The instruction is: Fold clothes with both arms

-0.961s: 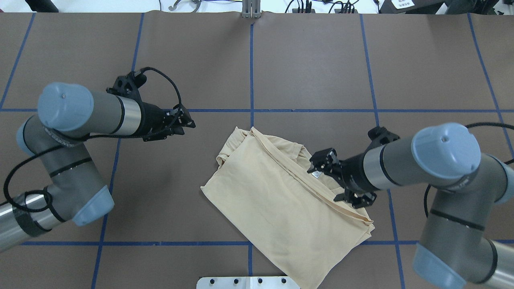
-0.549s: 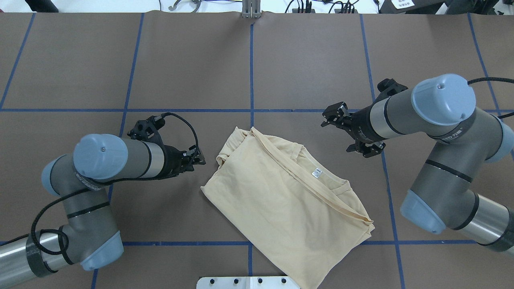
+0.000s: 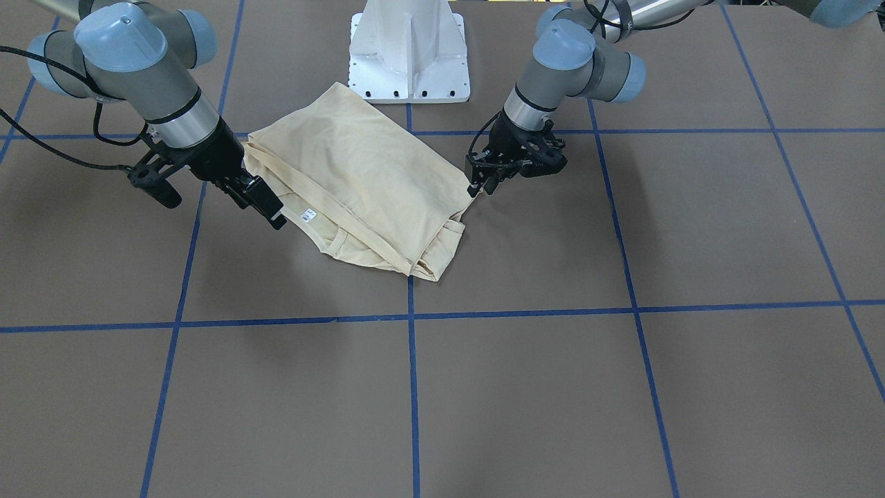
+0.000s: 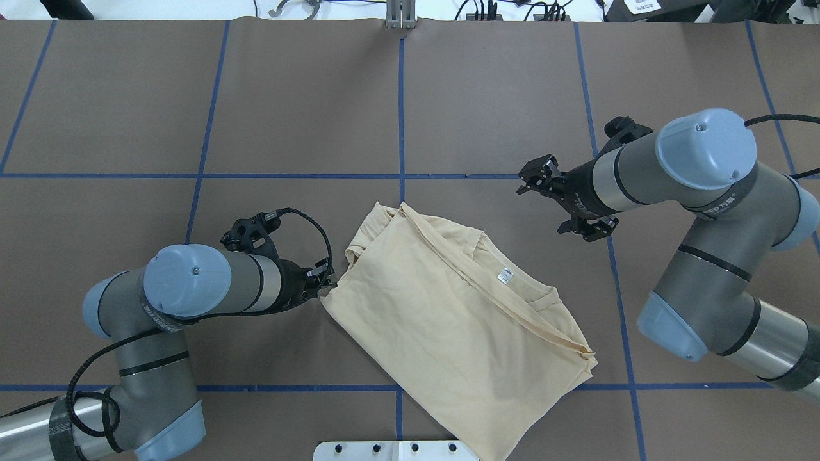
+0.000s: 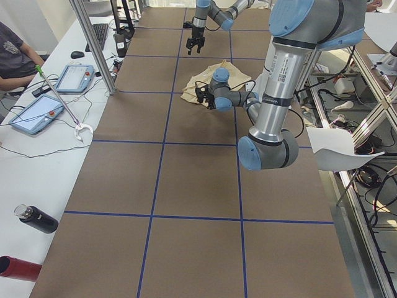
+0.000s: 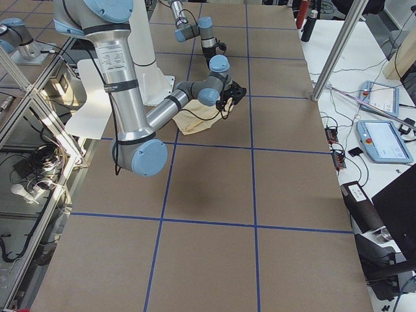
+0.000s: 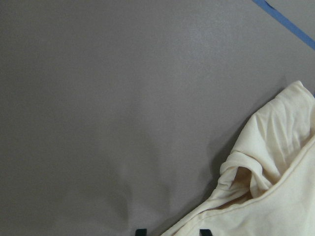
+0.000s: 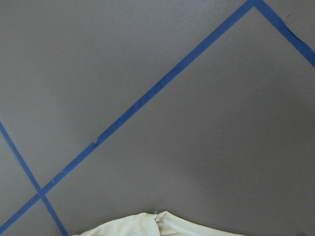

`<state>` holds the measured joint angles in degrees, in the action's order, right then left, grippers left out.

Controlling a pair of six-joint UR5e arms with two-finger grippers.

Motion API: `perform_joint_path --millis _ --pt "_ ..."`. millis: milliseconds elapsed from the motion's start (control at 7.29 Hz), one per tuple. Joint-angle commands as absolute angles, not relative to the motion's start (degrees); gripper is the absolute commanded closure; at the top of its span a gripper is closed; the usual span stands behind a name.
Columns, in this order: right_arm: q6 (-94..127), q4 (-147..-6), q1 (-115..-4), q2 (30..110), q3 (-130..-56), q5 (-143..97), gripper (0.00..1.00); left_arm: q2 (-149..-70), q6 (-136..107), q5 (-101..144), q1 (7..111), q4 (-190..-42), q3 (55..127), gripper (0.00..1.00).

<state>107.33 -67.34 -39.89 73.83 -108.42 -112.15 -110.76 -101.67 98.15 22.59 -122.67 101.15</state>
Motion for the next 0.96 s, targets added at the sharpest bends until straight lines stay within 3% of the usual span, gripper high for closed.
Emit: perform_joint_path --millis 0,549,686,824 --pt "107.31 -67.41 -39.99 73.92 -108.37 -112.24 0.00 -110.91 -101.78 98.09 22.33 -121.99 100.99 0.54" --pt "107.31 -67.41 -39.99 73.92 -108.02 -112.06 0.00 -111.01 -101.78 98.17 21.27 -121.99 100.46 0.55" --pt "107.31 -67.41 -39.99 74.00 -108.02 -112.06 0.00 -111.09 -101.86 98.09 21.27 -121.91 100.46 0.69" --pt "107.31 -67.41 -39.99 74.00 -108.02 -112.06 0.00 -111.09 -101.87 98.26 21.27 -121.90 100.46 1.00"
